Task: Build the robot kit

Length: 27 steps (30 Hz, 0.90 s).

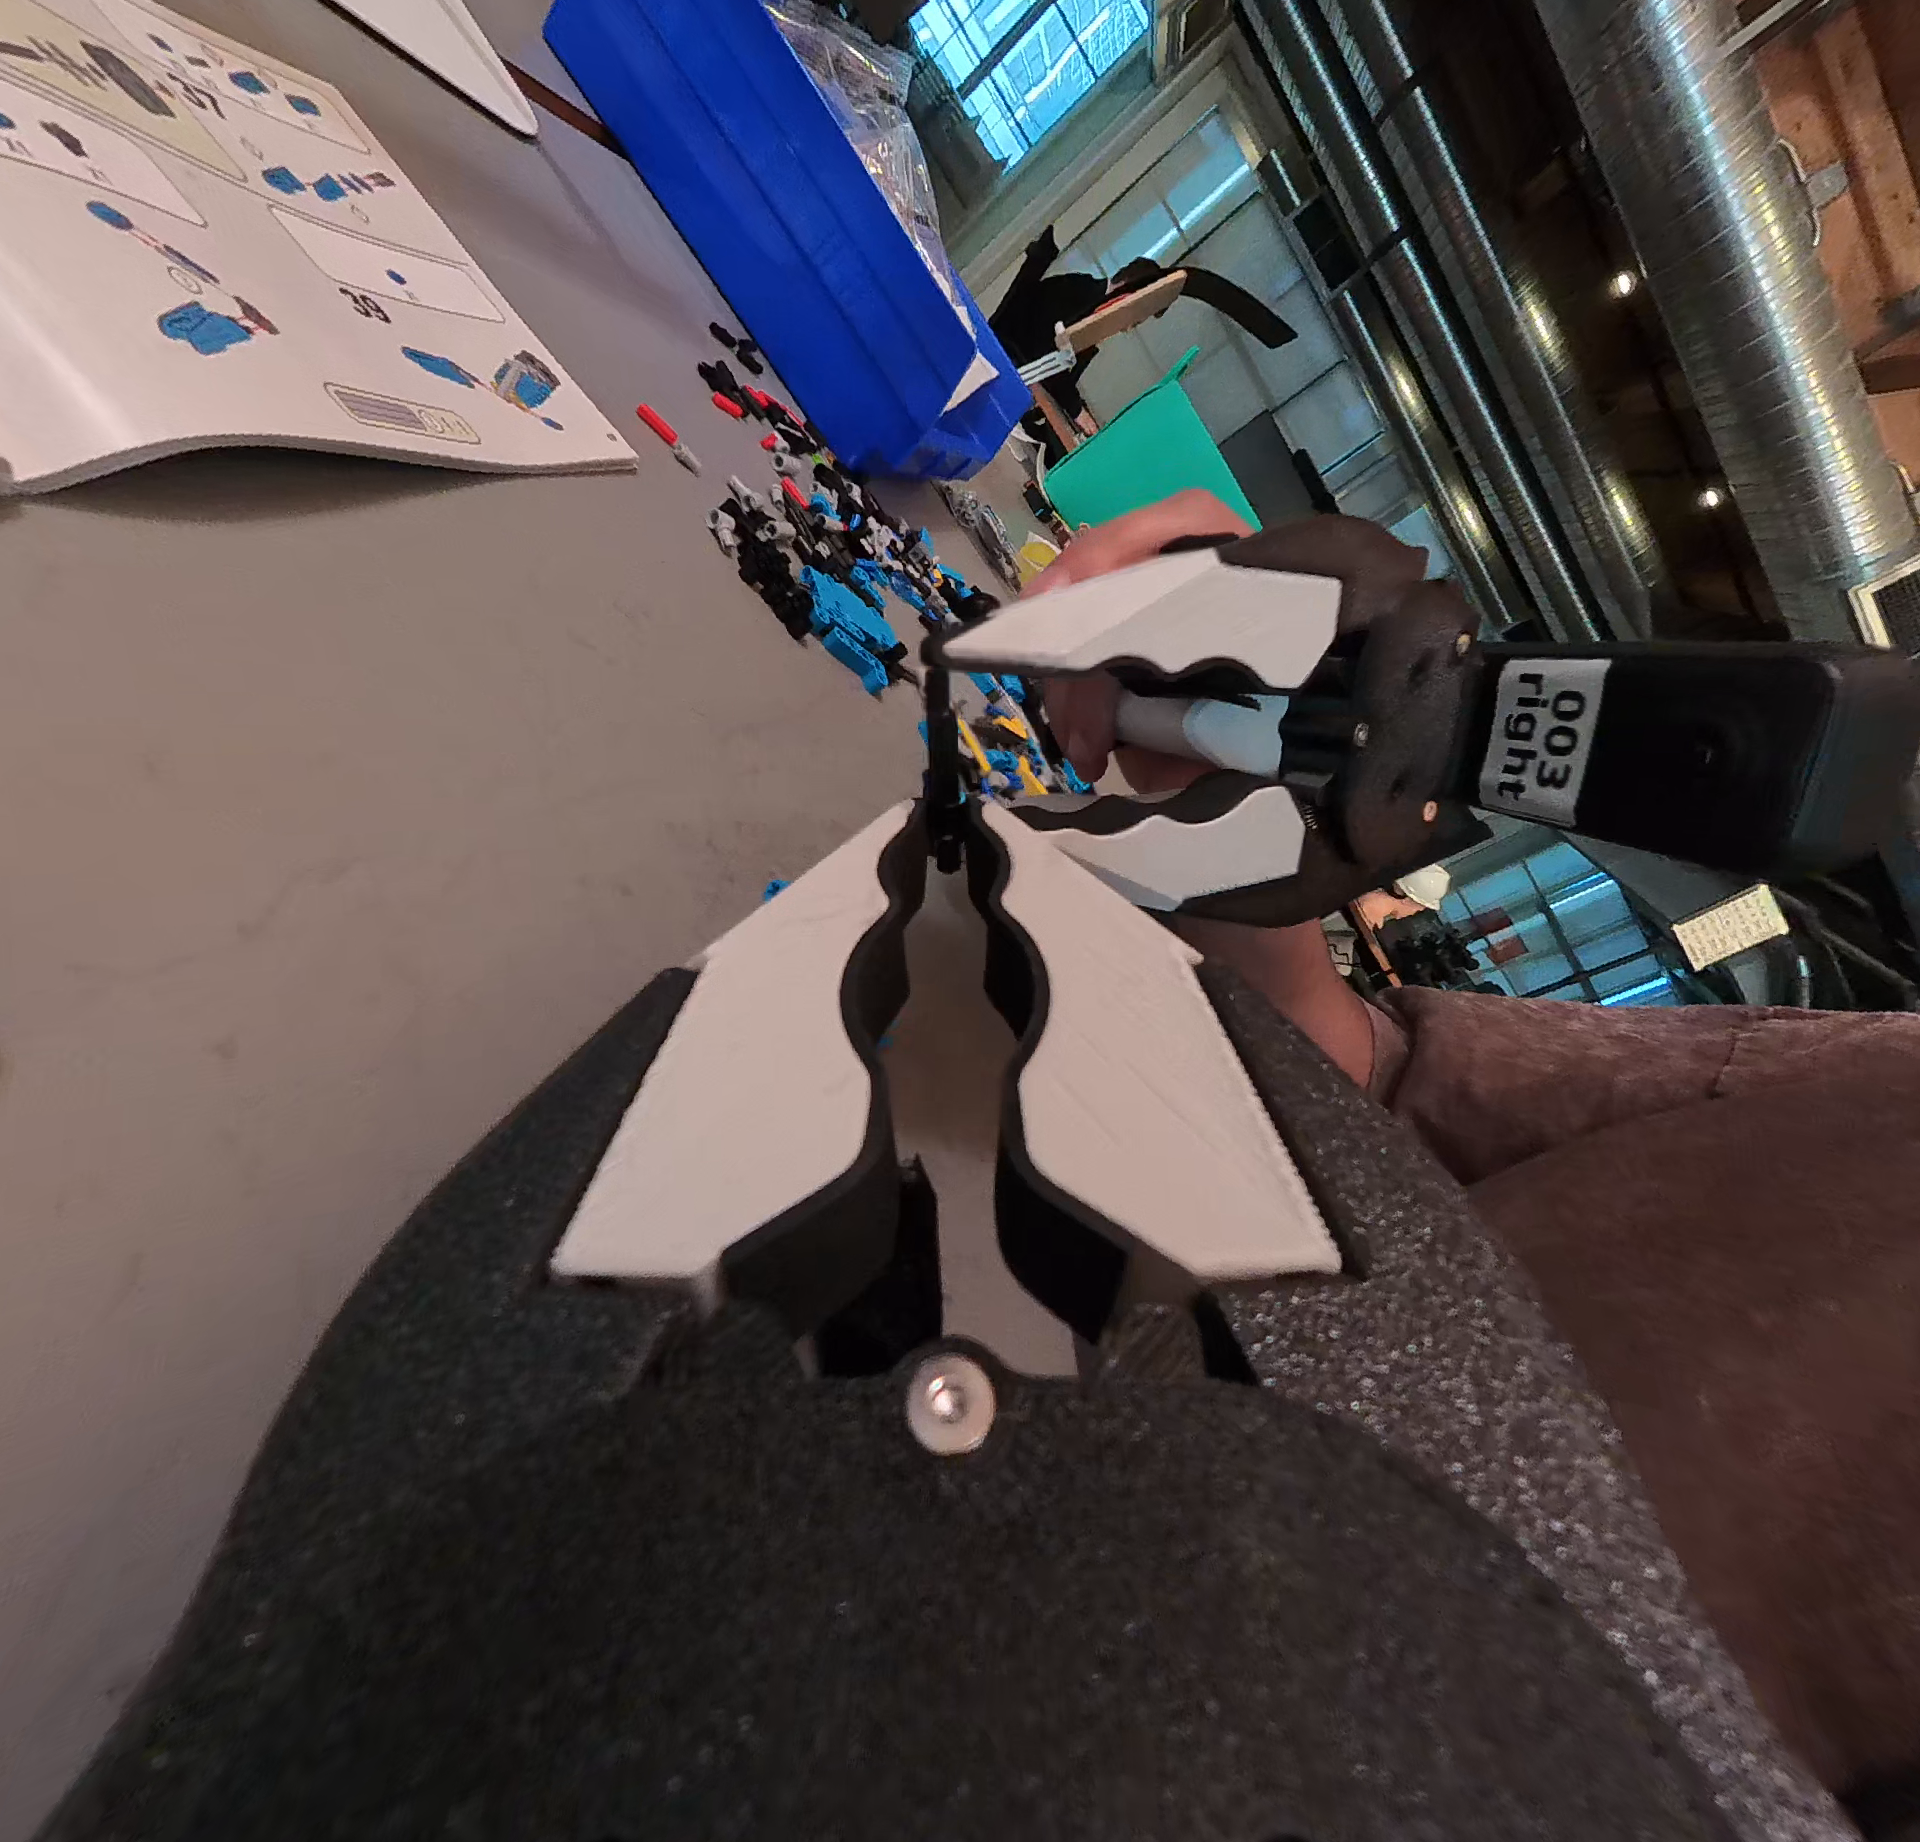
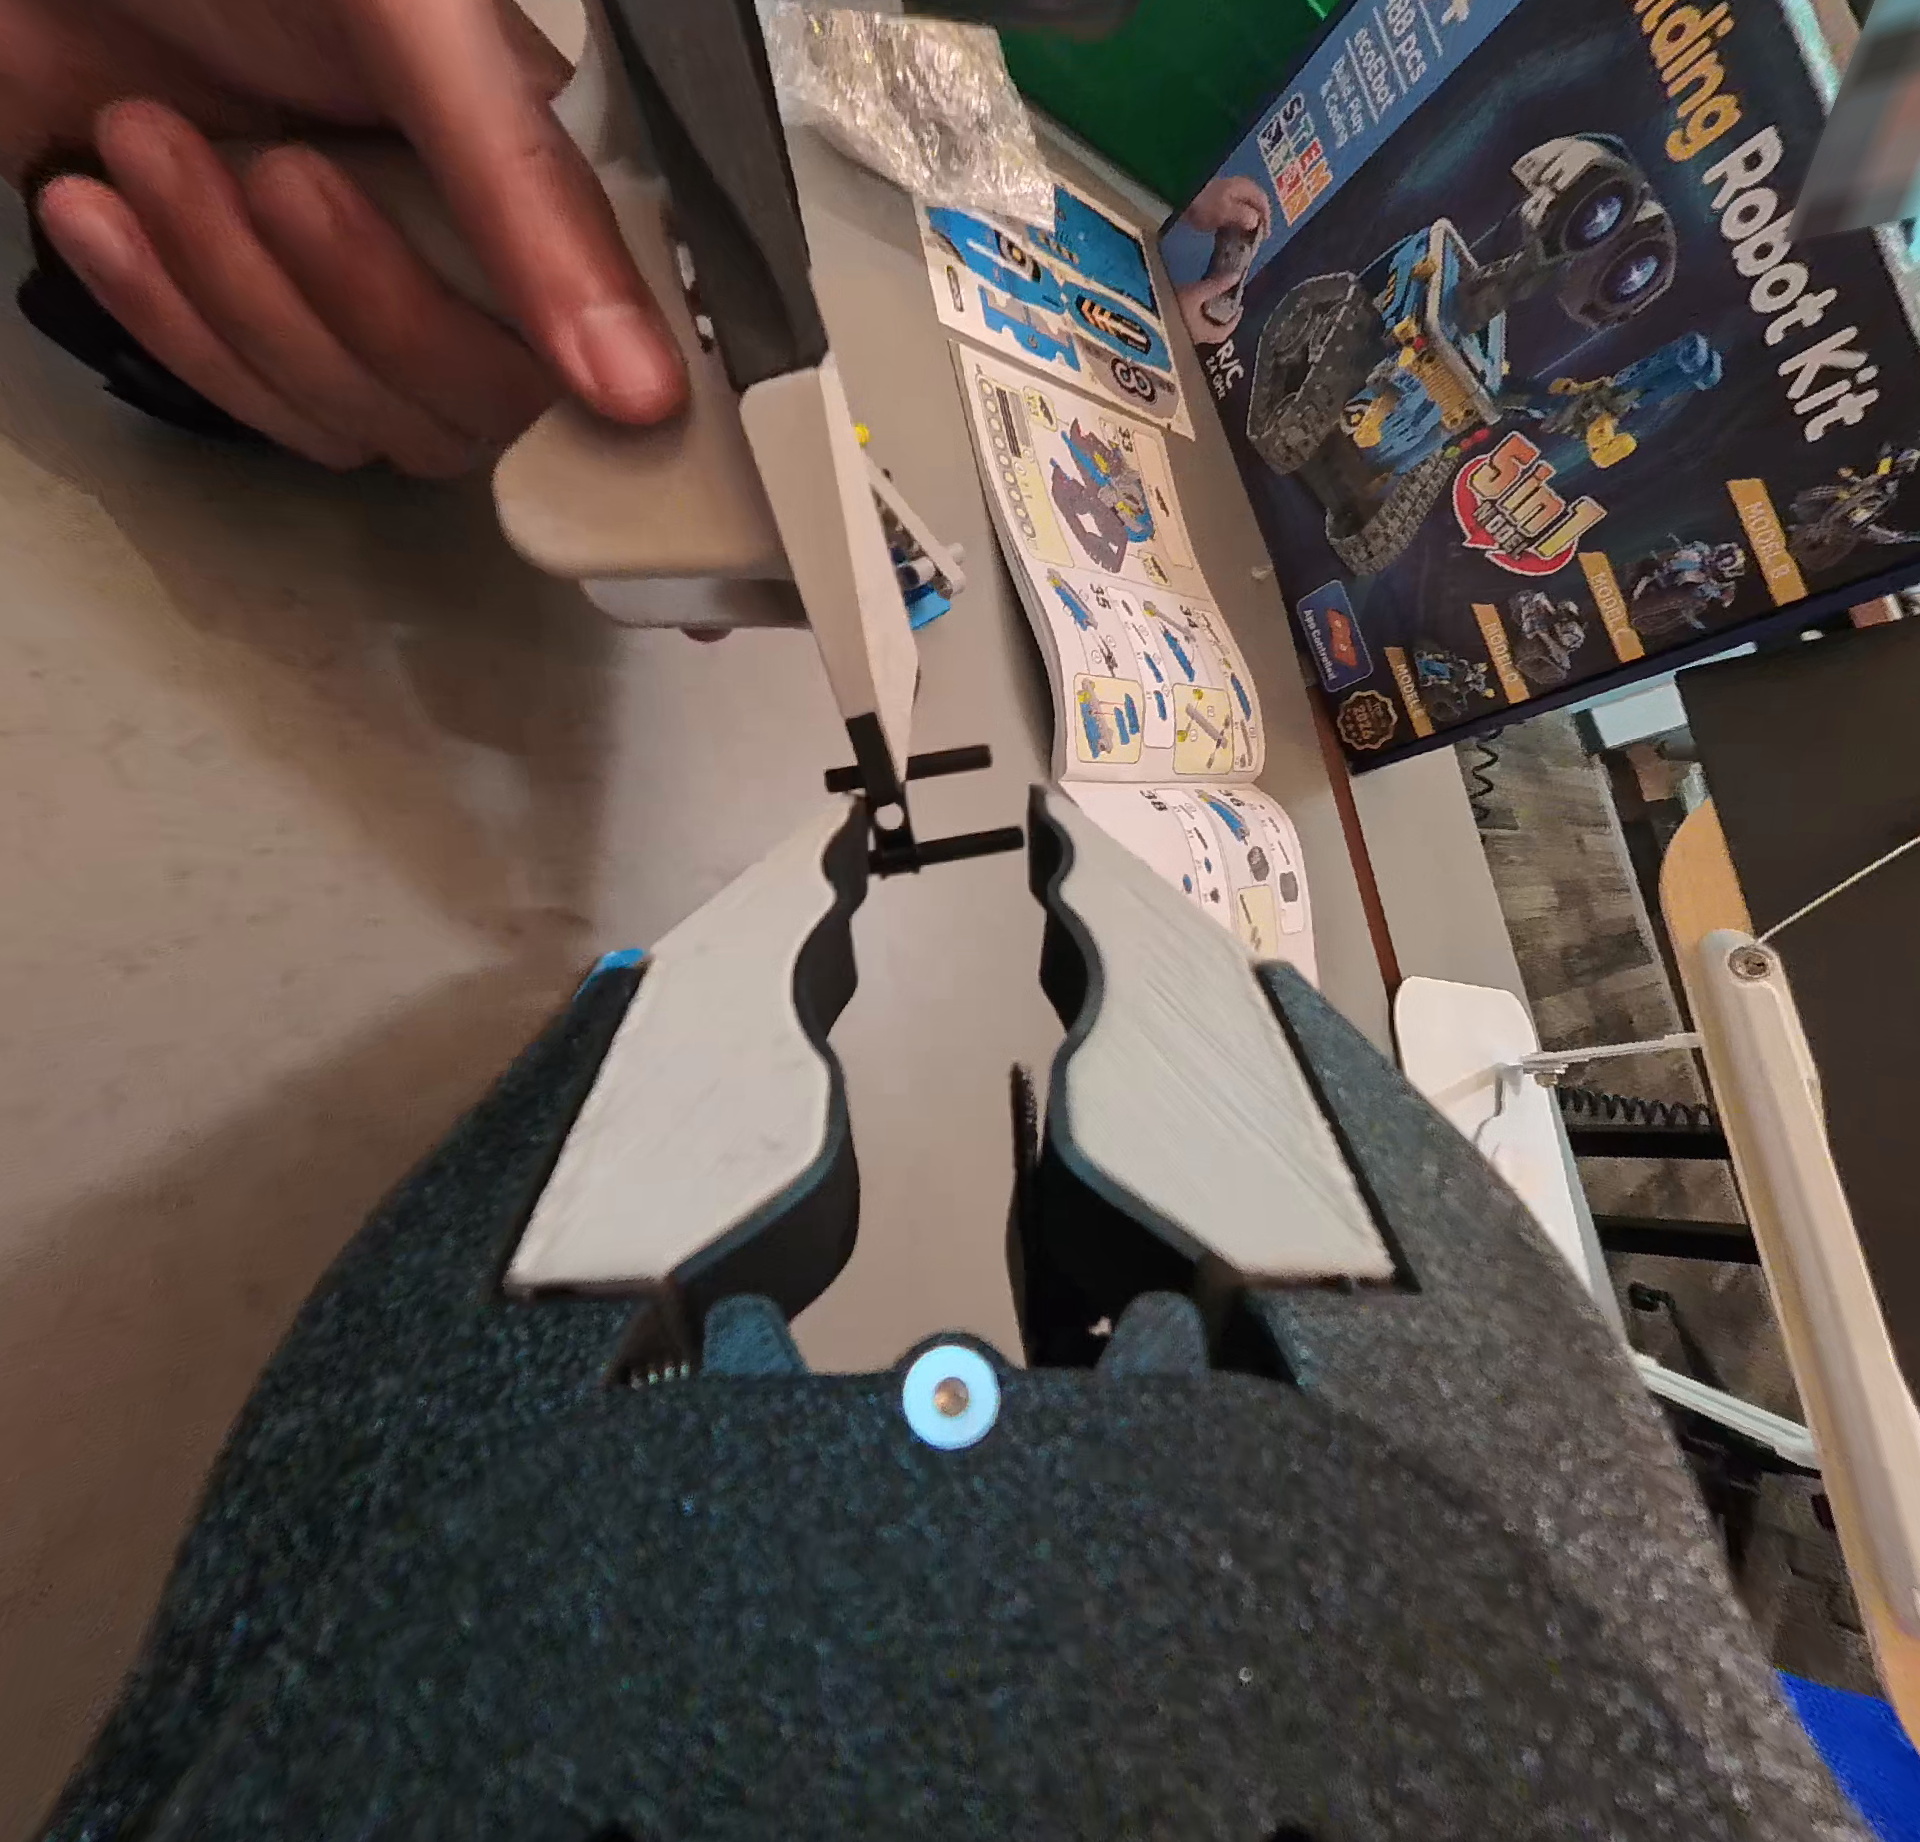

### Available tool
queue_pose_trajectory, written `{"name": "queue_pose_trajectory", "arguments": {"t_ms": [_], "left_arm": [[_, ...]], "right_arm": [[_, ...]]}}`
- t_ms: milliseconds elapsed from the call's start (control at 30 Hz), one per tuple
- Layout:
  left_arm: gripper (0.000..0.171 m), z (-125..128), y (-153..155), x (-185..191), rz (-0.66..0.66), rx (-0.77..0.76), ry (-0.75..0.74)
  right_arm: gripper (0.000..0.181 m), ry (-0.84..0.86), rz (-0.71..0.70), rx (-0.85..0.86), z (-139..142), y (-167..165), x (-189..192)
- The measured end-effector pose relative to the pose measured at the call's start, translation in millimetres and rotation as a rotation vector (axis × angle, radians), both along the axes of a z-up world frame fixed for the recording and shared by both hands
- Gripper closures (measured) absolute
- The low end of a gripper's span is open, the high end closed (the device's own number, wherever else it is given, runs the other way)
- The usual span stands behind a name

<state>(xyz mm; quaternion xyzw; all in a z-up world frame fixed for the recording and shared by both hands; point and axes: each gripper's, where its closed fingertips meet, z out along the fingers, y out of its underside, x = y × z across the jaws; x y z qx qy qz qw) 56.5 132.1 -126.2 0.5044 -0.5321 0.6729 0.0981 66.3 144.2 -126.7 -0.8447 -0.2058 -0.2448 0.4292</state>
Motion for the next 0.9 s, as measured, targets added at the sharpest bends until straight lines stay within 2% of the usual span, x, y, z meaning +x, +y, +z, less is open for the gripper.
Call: {"name": "queue_pose_trajectory", "arguments": {"t_ms": [233,333,400,500,833,867,900], "left_arm": [[0.166,-1,4,2,0.025,0.017,-0.007],[0.166,-4,5,3,0.042,0.075,-0.024],[0.166,-4,5,3,0.047,0.083,-0.023],[0.166,-5,4,2,0.037,0.078,-0.017],[0.165,-7,5,1,0.053,0.112,-0.027],[0.167,-3,8,3,0.065,0.090,-0.034],[0.166,-6,8,2,0.060,0.096,-0.021]], "right_arm": [[0.150,0.027,-0.044,-0.018,-4,3,4],[0.140,0.009,-0.081,-0.009,-3,4,10],[0.149,0.053,-0.074,-0.036,-8,4,7],[0.151,0.074,-0.067,-0.056,-10,4,6],[0.154,-0.052,-0.032,-0.102,-14,3,3],[0.177,-0.046,-0.003,-0.106,-15,3,-3],[0.176,-0.046,-0.009,-0.127,-19,4,-3]]}}
